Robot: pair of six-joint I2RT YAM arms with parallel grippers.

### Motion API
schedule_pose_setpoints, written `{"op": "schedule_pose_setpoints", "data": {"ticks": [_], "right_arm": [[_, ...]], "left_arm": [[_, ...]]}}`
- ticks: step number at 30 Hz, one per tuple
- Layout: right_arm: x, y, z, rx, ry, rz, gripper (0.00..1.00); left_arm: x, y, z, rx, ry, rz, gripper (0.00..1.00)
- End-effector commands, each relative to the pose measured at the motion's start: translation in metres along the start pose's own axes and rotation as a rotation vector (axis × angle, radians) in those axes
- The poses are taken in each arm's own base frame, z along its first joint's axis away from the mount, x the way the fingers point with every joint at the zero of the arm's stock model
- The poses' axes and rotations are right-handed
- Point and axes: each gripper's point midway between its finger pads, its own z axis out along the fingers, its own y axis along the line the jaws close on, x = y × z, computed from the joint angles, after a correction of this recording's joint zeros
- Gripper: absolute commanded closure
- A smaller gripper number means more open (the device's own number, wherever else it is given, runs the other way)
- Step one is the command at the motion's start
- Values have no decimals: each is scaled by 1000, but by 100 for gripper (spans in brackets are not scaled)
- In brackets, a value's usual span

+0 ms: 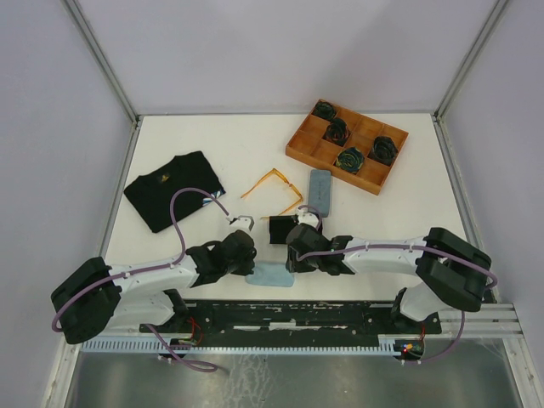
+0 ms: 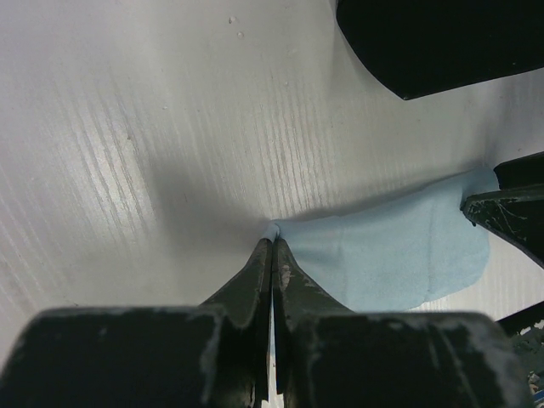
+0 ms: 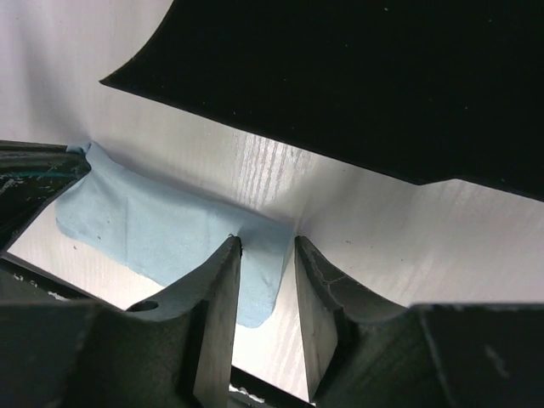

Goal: Organize the sunglasses
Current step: Pick up the glasses cleaning cloth from the center of the board.

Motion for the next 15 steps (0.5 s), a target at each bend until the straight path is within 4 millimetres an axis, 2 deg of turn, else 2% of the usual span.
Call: {"op": "schedule_pose_setpoints", "data": {"ticks": [1, 6, 15], "right_arm": [[-3, 6, 5, -2, 3, 17, 61], [3, 1, 6, 21, 25, 31, 67], [-3, -2, 4, 14, -17, 24, 95]], "left_arm": [[-2, -1, -1, 11, -6, 24, 97], [-4, -2, -2, 14, -12, 19, 97], [-10, -14, -1, 68, -32, 14, 97]]}}
